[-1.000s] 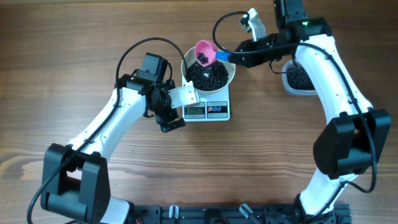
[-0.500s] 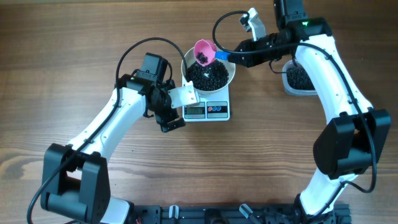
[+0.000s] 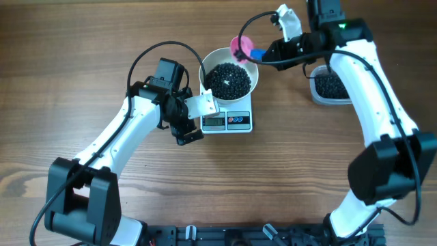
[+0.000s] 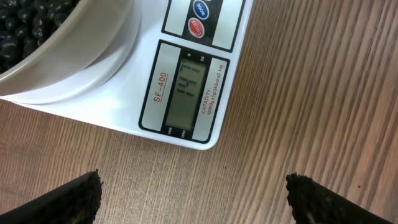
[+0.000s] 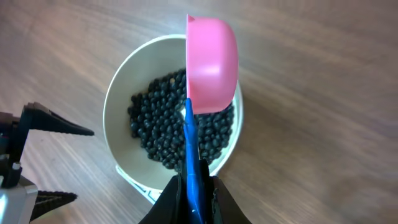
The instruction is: Scoop item into bowl and weigh 150g on scale
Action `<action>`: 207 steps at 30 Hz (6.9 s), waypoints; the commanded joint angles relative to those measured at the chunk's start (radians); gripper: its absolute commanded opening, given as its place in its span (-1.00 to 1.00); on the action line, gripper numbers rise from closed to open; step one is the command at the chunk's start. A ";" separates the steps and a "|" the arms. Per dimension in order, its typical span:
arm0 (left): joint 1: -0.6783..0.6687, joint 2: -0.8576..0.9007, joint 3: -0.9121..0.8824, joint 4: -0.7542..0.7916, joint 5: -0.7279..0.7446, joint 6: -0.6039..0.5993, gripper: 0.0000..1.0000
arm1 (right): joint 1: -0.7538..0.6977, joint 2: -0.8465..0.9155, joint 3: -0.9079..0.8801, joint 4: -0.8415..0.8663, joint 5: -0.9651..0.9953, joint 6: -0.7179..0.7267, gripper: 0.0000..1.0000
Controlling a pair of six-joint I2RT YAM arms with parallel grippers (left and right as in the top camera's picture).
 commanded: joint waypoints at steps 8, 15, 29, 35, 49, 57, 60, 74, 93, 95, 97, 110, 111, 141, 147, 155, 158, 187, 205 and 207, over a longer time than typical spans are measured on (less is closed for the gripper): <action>-0.003 0.009 -0.004 -0.001 0.019 0.016 1.00 | 0.002 -0.081 0.037 0.064 -0.002 -0.023 -0.91; -0.003 0.009 -0.004 0.000 0.019 0.016 1.00 | 0.002 -0.081 0.037 0.067 -0.128 -0.171 -0.92; -0.003 0.009 -0.004 0.000 0.019 0.016 1.00 | 0.002 -0.081 0.036 0.039 -0.014 -0.142 -0.92; -0.004 0.009 -0.004 0.000 0.019 0.016 1.00 | 0.003 -0.081 0.036 -0.002 0.026 -0.147 -0.91; -0.004 0.009 -0.004 0.000 0.019 0.016 1.00 | 0.004 -0.081 0.036 -0.029 0.042 -0.149 -0.91; -0.004 0.009 -0.004 0.000 0.019 0.016 1.00 | 0.004 -0.081 0.036 -0.010 -0.001 -0.191 -0.77; -0.004 0.009 -0.004 -0.001 0.019 0.016 1.00 | 0.004 -0.081 0.036 -0.008 -0.041 -0.196 -0.91; -0.004 0.009 -0.004 0.000 0.019 0.016 1.00 | 0.014 -0.081 0.036 0.013 0.071 -0.158 -0.91; -0.004 0.009 -0.004 -0.001 0.019 0.016 1.00 | 0.022 -0.081 0.036 0.000 0.008 -0.209 -0.92; -0.004 0.009 -0.004 0.000 0.019 0.016 1.00 | 0.022 -0.081 0.036 -0.001 0.008 -0.209 -0.91; -0.004 0.009 -0.004 -0.001 0.019 0.016 1.00 | 0.021 -0.081 0.036 -0.001 0.008 -0.209 -0.91; -0.004 0.009 -0.004 -0.001 0.019 0.016 1.00 | 0.021 -0.081 0.036 -0.002 0.006 -0.198 -0.91; -0.004 0.009 -0.004 -0.001 0.019 0.016 1.00 | 0.021 -0.081 0.036 -0.008 -0.070 -0.222 -0.91; -0.004 0.009 -0.004 -0.001 0.019 0.016 1.00 | 0.032 -0.081 0.036 -0.023 0.000 -0.276 -0.91; -0.004 0.009 -0.004 -0.001 0.019 0.016 1.00 | -0.010 -0.081 0.036 -0.023 -0.122 -0.189 -0.91; -0.004 0.009 -0.004 -0.001 0.019 0.016 1.00 | -0.103 -0.081 0.036 -0.009 -0.301 -0.065 -0.91; -0.004 0.009 -0.004 -0.001 0.019 0.016 1.00 | -0.118 -0.081 0.036 0.002 -0.302 0.003 -0.91; -0.004 0.009 -0.004 0.000 0.019 0.016 1.00 | -0.304 -0.081 0.036 0.142 -0.450 0.373 -0.91; -0.004 0.009 -0.004 0.003 0.016 0.016 1.00 | 0.074 -0.056 0.021 -0.021 -0.067 0.008 -0.91; -0.004 0.009 -0.004 0.003 0.015 0.016 1.00 | 0.074 -0.038 0.021 -0.031 -0.055 0.008 -0.91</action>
